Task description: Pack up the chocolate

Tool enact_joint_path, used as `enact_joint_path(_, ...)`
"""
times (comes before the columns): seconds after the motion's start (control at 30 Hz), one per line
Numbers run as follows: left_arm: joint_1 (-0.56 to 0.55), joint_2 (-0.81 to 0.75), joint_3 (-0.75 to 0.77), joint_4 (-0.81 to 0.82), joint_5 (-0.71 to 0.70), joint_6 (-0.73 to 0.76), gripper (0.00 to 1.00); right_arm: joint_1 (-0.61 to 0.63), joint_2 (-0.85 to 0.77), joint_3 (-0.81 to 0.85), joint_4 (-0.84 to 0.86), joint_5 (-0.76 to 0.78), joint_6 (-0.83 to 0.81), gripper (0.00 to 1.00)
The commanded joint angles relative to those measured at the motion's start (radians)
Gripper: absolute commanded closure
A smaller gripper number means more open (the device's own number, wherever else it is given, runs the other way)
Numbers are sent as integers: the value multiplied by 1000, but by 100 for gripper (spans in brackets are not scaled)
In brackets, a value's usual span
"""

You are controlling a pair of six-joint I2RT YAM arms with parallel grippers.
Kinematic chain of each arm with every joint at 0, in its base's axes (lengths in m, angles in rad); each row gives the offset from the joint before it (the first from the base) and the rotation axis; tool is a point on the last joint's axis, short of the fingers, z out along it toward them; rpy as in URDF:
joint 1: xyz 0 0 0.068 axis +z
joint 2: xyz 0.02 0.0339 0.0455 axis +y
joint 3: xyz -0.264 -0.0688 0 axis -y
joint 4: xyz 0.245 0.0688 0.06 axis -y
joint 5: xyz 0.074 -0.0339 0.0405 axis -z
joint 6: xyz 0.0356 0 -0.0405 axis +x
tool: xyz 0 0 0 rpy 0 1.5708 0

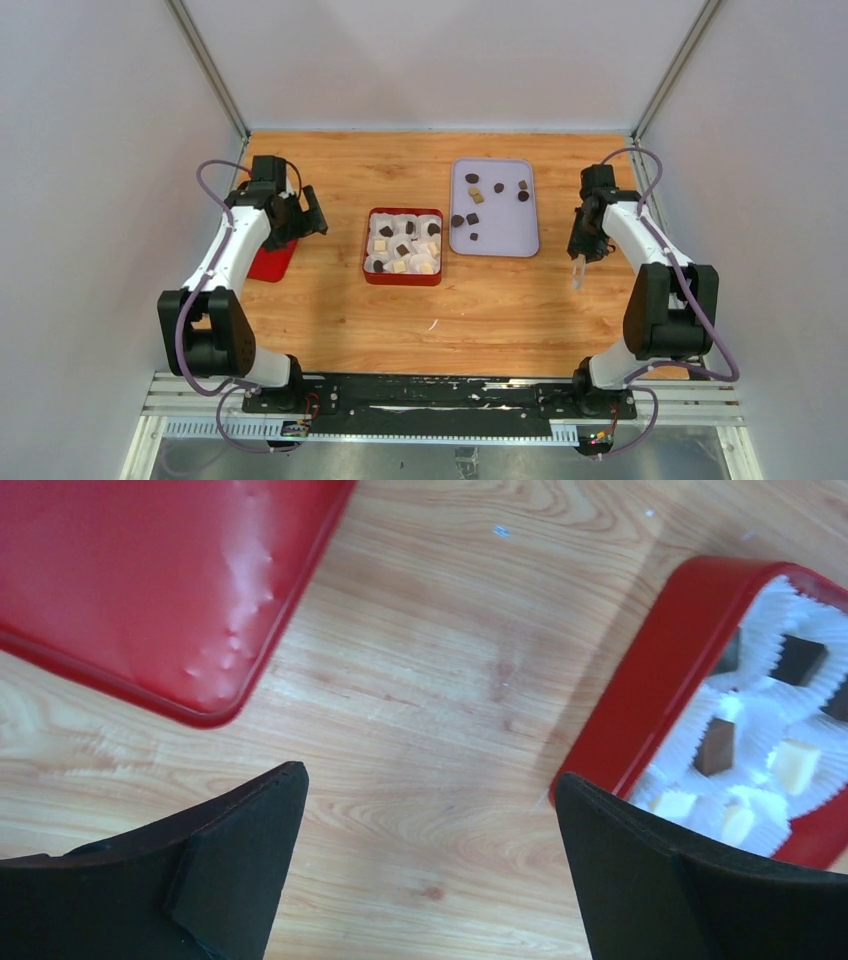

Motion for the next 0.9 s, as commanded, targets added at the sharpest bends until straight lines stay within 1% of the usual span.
enact_joint_path(0.0, 5, 32, 37, -35, -127, 47, 0, -47, 59, -21, 143, 64, 35, 62)
enact_joint_path(0.03, 5, 42, 39, -40, -145, 50, 0, -53, 73, -19, 145, 66, 42, 55)
enact_joint_path(0.07, 5, 56, 46, -47, -173, 54, 0, -57, 79, -14, 146, 68, 50, 43)
enact_joint_path(0.13, 5, 79, 54, -55, -215, 64, 0, -58, 80, 0, 145, 65, 58, 14)
enact_joint_path(0.17, 4, 91, 59, -56, -237, 72, 0, -58, 76, 8, 146, 59, 60, 11)
enact_joint_path(0.33, 3, 175, 92, -46, -367, 104, 0, -58, 40, 64, 127, 40, 68, 7)
enact_joint_path(0.43, 2, 261, 101, 0, -369, 162, 4, -58, 2, 79, 117, 1, 77, 5)
enact_joint_path(0.53, -8, 324, 81, 92, -315, 245, 15, -57, -36, 78, 111, -58, 90, 5)
enact_joint_path(0.63, -14, 381, 85, 142, -322, 283, 27, -57, -69, 74, 89, -93, 93, 4)
enact_joint_path(0.77, -12, 467, 114, 160, -334, 311, 48, -57, -106, 70, 52, -102, 82, 2)
enact_joint_path(0.8, -12, 488, 122, 158, -333, 315, 50, -57, -115, 71, 41, -99, 78, 2)
enact_joint_path(0.87, -11, 527, 135, 158, -323, 315, 52, -57, -131, 73, 23, -96, 72, 2)
